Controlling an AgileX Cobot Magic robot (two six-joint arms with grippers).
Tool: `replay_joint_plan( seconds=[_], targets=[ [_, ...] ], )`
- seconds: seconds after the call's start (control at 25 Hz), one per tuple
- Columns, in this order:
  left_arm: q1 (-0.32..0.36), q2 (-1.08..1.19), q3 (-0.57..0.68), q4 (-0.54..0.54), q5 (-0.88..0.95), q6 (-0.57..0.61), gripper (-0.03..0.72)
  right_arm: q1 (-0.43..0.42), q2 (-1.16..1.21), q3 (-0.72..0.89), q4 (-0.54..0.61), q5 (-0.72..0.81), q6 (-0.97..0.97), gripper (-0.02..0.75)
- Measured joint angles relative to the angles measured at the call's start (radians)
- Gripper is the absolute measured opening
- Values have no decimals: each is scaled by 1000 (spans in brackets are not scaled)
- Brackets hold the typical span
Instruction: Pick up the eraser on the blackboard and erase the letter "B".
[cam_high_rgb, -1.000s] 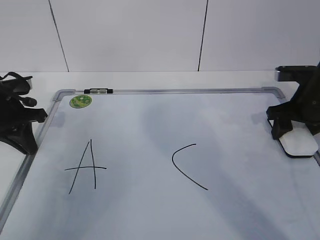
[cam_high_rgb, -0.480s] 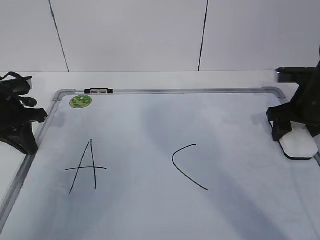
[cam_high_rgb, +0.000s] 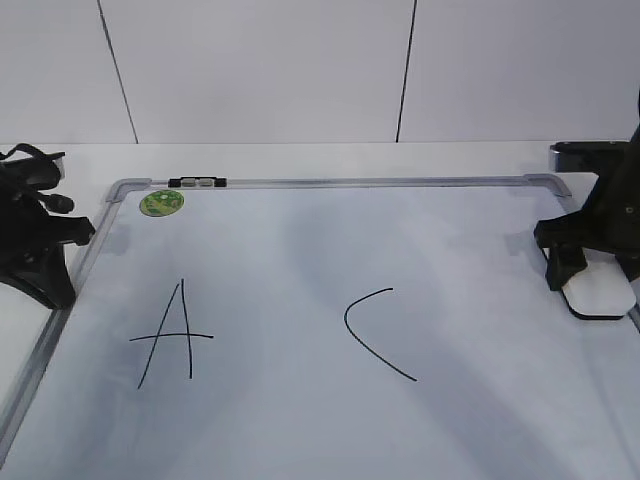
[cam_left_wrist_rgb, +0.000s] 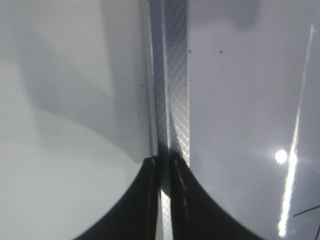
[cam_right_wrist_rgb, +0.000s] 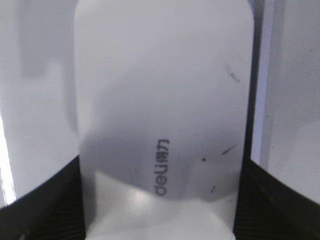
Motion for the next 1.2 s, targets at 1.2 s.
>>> replay_joint_plan(
  seconds=[1.2],
  targets=[
    [1, 0, 0, -16, 0, 0, 17, 0, 6, -172, -4, 298, 8, 623]
  ],
)
